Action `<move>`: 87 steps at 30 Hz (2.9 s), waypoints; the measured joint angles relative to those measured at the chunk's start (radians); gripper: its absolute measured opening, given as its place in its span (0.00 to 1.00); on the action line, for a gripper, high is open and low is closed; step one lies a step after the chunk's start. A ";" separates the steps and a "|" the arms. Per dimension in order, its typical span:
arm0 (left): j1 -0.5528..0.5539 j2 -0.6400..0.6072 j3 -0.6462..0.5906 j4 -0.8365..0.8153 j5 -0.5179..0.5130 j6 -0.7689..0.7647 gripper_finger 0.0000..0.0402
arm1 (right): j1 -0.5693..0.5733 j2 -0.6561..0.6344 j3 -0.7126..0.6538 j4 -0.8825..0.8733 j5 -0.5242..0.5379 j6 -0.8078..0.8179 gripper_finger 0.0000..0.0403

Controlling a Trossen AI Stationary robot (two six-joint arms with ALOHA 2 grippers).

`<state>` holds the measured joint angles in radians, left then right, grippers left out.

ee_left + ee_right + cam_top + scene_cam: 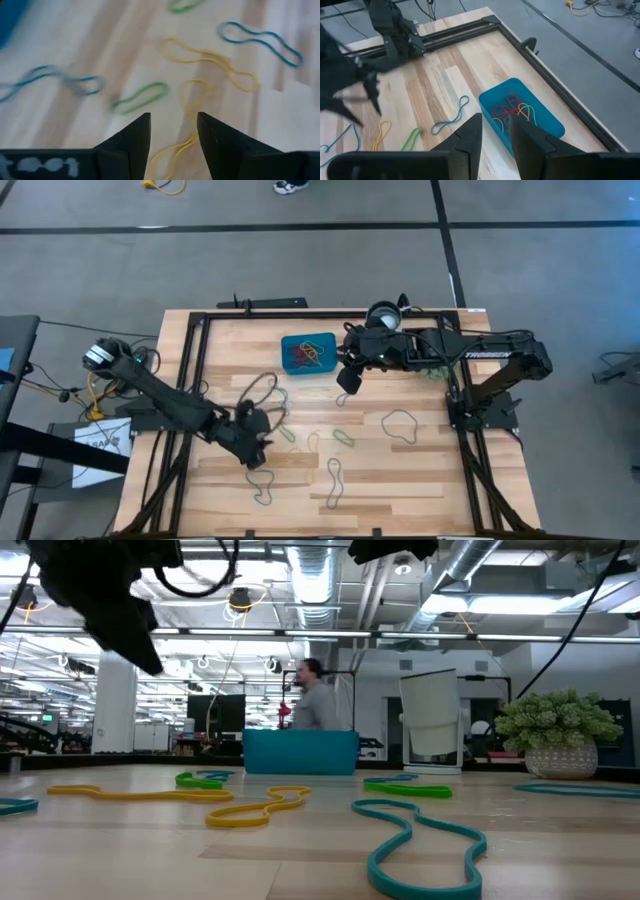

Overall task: Pick and place items into bin
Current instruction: Put the yellow rubber band into the blue bin

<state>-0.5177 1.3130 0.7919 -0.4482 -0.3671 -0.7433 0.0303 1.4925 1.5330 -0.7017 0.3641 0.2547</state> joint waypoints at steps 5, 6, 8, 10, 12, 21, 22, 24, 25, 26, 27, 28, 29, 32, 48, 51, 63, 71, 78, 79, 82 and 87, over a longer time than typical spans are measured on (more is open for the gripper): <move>-0.006 0.172 -0.046 0.256 0.085 0.025 0.38 | 0.000 0.000 0.000 0.008 0.000 0.000 0.23; -0.006 0.207 -0.046 0.272 0.095 0.022 0.38 | 0.000 0.000 0.000 0.011 0.000 0.000 0.23; -0.004 0.270 -0.043 0.298 0.100 0.020 0.38 | 0.000 0.000 0.000 0.028 0.000 0.000 0.23; -0.003 0.327 -0.034 0.305 0.117 0.019 0.38 | 0.000 0.000 0.000 0.053 0.000 0.000 0.23; -0.003 0.373 -0.019 0.300 0.126 0.020 0.38 | 0.000 0.000 0.000 0.076 0.000 0.000 0.23; -0.005 0.417 -0.001 0.311 0.078 0.027 0.37 | -0.006 0.000 0.000 0.134 0.000 0.000 0.23; -0.005 0.418 -0.001 0.310 0.078 0.027 0.37 | -0.007 0.000 0.000 0.135 0.001 0.000 0.23; -0.005 0.419 -0.001 0.306 0.083 0.027 0.35 | -0.011 0.000 0.000 0.138 0.001 0.000 0.23; -0.004 0.419 -0.001 0.304 0.085 0.027 0.33 | -0.015 0.000 0.000 0.142 0.000 0.000 0.23; -0.003 0.419 -0.001 0.302 0.088 0.031 0.30 | -0.018 0.000 0.000 0.142 0.000 0.000 0.23; -0.003 0.419 -0.001 0.298 0.091 0.039 0.28 | -0.020 0.000 0.000 0.141 0.000 0.000 0.23; -0.002 0.419 -0.001 0.293 0.094 0.044 0.25 | -0.020 0.000 0.000 0.136 0.000 0.000 0.23; -0.002 0.419 -0.001 0.288 0.096 0.044 0.22 | -0.021 0.000 0.000 0.130 0.001 0.000 0.23; -0.001 0.420 -0.002 0.271 0.086 0.024 0.12 | -0.026 0.000 0.000 0.127 0.000 0.000 0.23; 0.014 0.273 0.230 -0.023 -0.078 0.091 0.00 | -0.026 0.000 0.000 0.126 0.000 -0.046 0.23; 0.049 0.197 0.305 -0.074 -0.157 0.142 0.00 | -0.024 0.000 0.000 0.109 0.000 -0.046 0.23; 0.372 0.028 0.373 -0.132 -0.150 0.411 0.00 | 0.027 0.001 -0.035 -0.316 0.000 0.141 0.23; 0.530 0.108 0.373 -0.117 0.274 0.541 0.00 | 0.157 0.002 -0.208 -0.156 -0.011 0.208 0.23; 0.455 0.062 0.373 -0.162 0.078 0.518 0.00 | 0.254 0.010 -0.432 0.366 -0.127 0.071 0.23; 0.440 0.041 0.373 -0.166 0.047 0.517 0.00 | 0.254 0.029 -0.451 0.430 -0.128 0.077 0.23; 0.400 -0.021 0.373 -0.171 -0.007 0.500 0.00 | 0.251 0.087 -0.479 0.475 -0.129 0.085 0.23; 0.337 -0.112 0.374 -0.161 -0.042 0.479 0.00 | 0.229 0.288 -0.424 0.519 -0.167 0.086 0.23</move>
<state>-0.1807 1.2014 1.1664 -0.6088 -0.4092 -0.2645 0.2591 1.7807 1.1087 -0.1824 0.1968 0.3406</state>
